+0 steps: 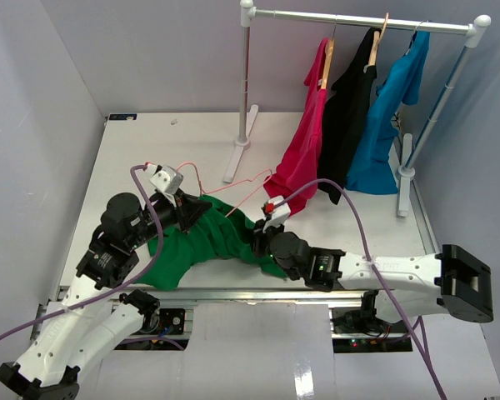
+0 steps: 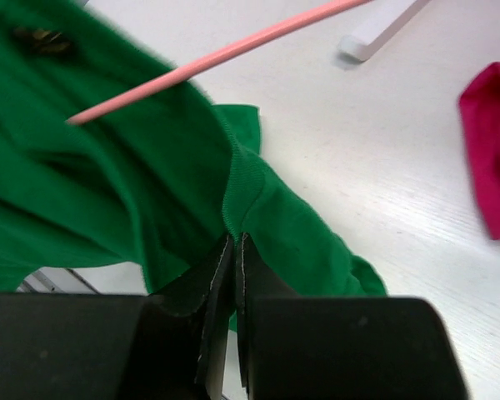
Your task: Place the t-shirt on the hanger
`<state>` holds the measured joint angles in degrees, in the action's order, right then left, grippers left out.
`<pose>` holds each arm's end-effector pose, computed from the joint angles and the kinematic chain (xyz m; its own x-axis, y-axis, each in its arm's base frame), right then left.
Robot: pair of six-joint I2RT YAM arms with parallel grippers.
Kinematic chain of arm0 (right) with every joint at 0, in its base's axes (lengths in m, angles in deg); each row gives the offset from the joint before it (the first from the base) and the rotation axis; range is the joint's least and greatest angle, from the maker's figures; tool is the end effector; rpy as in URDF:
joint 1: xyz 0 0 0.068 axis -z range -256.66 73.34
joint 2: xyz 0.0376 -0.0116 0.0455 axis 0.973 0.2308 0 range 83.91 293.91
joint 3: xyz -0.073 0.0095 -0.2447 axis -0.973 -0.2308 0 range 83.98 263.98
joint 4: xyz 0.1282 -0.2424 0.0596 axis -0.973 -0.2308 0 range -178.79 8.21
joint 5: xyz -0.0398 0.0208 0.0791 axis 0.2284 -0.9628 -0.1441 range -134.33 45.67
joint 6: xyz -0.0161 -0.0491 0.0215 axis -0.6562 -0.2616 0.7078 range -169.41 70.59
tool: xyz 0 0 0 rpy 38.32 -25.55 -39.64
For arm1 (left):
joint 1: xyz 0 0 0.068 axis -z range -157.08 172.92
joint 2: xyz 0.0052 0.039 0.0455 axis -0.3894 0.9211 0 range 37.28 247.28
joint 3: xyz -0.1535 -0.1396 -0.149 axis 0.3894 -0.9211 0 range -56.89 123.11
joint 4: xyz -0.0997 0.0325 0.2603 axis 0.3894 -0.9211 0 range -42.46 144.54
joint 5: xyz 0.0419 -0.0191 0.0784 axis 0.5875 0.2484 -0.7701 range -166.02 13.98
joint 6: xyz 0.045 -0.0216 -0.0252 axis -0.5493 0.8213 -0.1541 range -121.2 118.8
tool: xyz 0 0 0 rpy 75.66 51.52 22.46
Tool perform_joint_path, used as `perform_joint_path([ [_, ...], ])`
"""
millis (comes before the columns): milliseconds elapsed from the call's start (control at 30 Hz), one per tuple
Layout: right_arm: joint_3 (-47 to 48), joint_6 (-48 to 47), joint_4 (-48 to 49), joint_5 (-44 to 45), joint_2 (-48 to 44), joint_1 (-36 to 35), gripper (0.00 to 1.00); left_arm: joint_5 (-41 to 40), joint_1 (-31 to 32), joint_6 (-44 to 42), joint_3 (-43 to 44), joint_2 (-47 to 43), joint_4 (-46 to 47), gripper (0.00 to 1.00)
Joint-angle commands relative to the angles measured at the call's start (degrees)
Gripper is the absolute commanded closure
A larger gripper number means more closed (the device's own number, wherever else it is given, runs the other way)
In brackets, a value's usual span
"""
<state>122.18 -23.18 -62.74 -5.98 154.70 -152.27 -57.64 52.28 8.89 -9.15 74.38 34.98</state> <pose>0.0969 0.2810 0.2290 -0.3217 0.1408 -0.9363 -0.5213 0.7992 0.2992 0.1533 -0.1002 0.3528 -0.2619 -0.0432 -0.9641 0.7017 0.6773 -0.2210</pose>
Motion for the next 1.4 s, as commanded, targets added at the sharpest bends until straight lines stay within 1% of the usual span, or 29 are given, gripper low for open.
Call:
perform_joint_path([
  [0, 0.6, -1.0, -4.4, 8.7, -10.0, 2.3, 0.92, 8.8, 0.0, -3.4, 5.9, -1.1, -2.8, 1.00],
  [100, -0.2, -0.9, -10.8, 8.8, -18.7, 6.4, 0.92, 8.8, 0.0, -5.9, 8.2, -2.2, -7.3, 1.00],
  [167, -1.5, -1.2, -12.3, 7.9, -22.8, 9.1, 0.92, 9.6, 0.0, -7.9, 8.6, -3.8, -8.4, 1.00],
  [267, -1.4, -1.8, -15.8, 5.9, -29.3, 12.2, 0.92, 13.1, 0.0, -9.9, 9.5, -5.0, -9.2, 1.00],
  [367, 0.0, -2.1, -20.2, 6.0, -32.2, 14.2, 0.92, 15.5, 0.0, -12.2, 10.5, -4.4, -10.0, 1.00],
  [500, 2.7, -4.9, -22.8, 7.4, -34.4, 14.7, 0.92, 21.0, 0.0, -13.4, 10.8, -2.7, -10.9, 1.00],
  [700, 11.1, -9.3, -29.0, 8.1, -32.5, 14.7, 0.92, 21.7, 0.0, -16.3, 9.6, -2.4, -12.3, 1.00],
  [833, 16.4, -10.8, -33.2, 4.4, -31.4, 14.8, 0.92, 18.7, 0.0, -16.4, 10.3, -0.9, -12.2, 1.00],
  [900, 18.7, -11.9, -35.2, -0.6, -30.4, 14.8, 0.92, 19.5, 0.0, -16.9, 10.9, 0.7, -11.8, 1.00],
  [933, 19.4, -12.7, -36.0, -1.6, -29.6, 14.8, 0.92, 21.1, 0.0, -16.9, 11.1, 1.5, -11.3, 1.00],
  [1000, 23.5, -15.0, -38.1, -6.6, -26.7, 14.8, 0.92, 25.9, 0.0, -16.8, 11.3, 4.7, -8.9, 1.00],
  [1067, 30.0, -16.3, -41.2, -11.3, -21.7, 14.8, 0.92, 27.9, 0.0, -16.8, 12.1, 8.4, -8.3, 1.00],
  [1167, 38.2, -17.5, -46.3, -19.3, -14.1, 14.6, 0.92, 28.3, 0.0, -17.5, 13.1, 13.3, -8.8, 1.00],
  [1233, 39.7, -17.8, -46.5, -23.7, -10.8, 13.9, 0.92, 29.0, 0.0, -17.9, 12.6, 14.8, -8.2, 1.00],
  [1367, 37.7, -18.0, -44.4, -27.7, -8.1, 11.4, 0.92, 31.8, 0.0, -17.4, 10.1, 15.8, -5.4, 1.00],
])
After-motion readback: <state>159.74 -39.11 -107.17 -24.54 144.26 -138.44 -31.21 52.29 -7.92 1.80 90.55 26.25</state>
